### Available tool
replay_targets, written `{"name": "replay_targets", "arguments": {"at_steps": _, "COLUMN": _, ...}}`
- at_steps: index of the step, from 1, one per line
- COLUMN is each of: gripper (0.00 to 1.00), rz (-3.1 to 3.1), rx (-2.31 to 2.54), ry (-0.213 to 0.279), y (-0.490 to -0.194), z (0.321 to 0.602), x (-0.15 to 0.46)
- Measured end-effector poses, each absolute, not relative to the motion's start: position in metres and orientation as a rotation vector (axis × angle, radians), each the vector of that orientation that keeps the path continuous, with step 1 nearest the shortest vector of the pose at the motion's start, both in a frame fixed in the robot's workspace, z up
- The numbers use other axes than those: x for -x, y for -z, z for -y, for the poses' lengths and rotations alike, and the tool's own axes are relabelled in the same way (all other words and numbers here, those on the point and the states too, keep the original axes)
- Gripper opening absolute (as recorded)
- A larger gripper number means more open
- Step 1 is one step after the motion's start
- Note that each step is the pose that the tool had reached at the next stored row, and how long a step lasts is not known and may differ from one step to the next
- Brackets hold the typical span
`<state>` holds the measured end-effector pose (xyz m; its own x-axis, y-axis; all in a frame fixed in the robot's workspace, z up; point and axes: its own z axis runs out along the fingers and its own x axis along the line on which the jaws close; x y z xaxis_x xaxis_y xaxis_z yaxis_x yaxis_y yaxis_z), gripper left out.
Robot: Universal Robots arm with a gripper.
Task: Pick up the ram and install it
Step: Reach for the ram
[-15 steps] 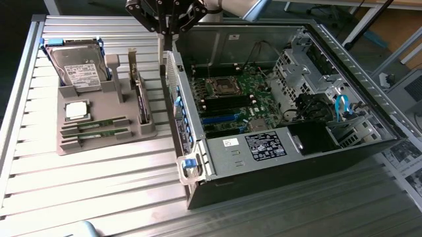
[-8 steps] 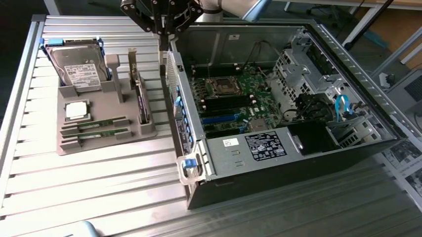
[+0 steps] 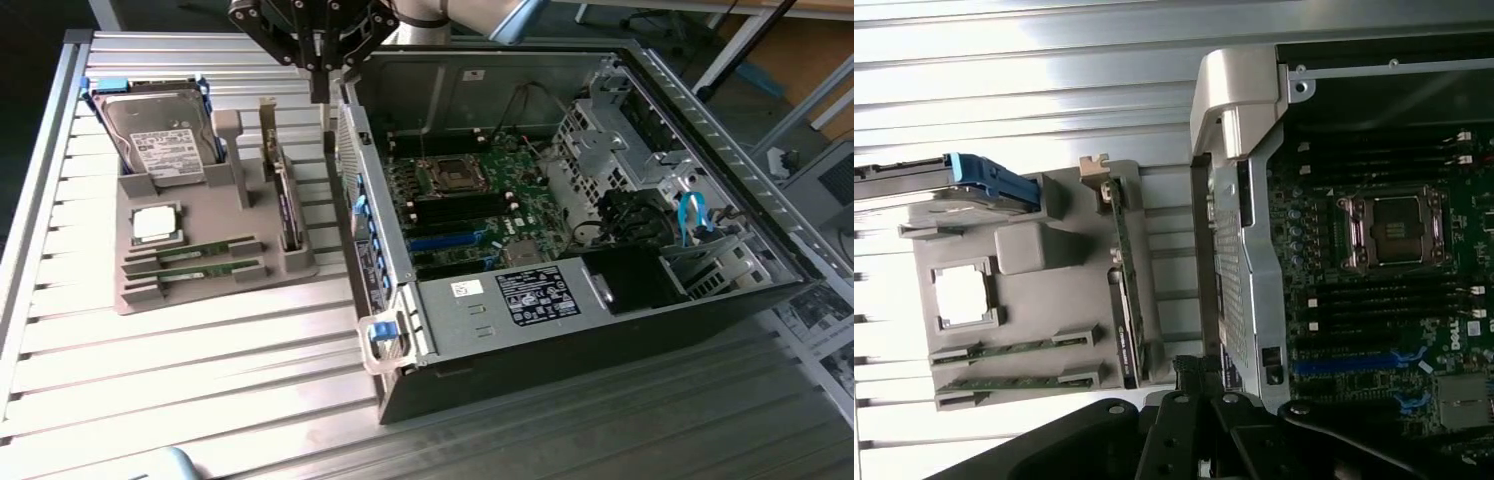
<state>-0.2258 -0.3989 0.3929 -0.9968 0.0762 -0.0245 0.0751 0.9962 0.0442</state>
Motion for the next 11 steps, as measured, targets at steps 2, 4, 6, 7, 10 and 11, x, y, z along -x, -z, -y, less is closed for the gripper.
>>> {"name": "replay_targets", "arguments": {"at_steps": 2, "gripper": 0.11, "rz": -3.113, "rx": -0.118, "ry": -0.067, "y": -0.393, "z": 0.399, "x": 0.228}}
{"name": "replay_targets", "arguments": {"at_steps": 4, "gripper": 0.11, "rz": -3.113, "rx": -0.118, "ry": -0.067, "y": -0.393, "z": 0.399, "x": 0.230}}
{"name": "replay_targets", "arguments": {"at_steps": 6, "gripper": 0.11, "rz": -3.113, "rx": -0.118, "ry": -0.067, "y": -0.393, "z": 0.399, "x": 0.231}}
{"name": "replay_targets", "arguments": {"at_steps": 7, "gripper": 0.11, "rz": -3.112, "rx": -0.118, "ry": -0.067, "y": -0.393, "z": 0.399, "x": 0.232}}
{"name": "replay_targets", "arguments": {"at_steps": 10, "gripper": 0.11, "rz": -3.112, "rx": -0.118, "ry": -0.067, "y": -0.393, "z": 0.399, "x": 0.237}}
{"name": "replay_targets", "arguments": {"at_steps": 11, "gripper": 0.11, "rz": -3.113, "rx": -0.118, "ry": -0.067, "y": -0.393, "z": 0.399, "x": 0.239}}
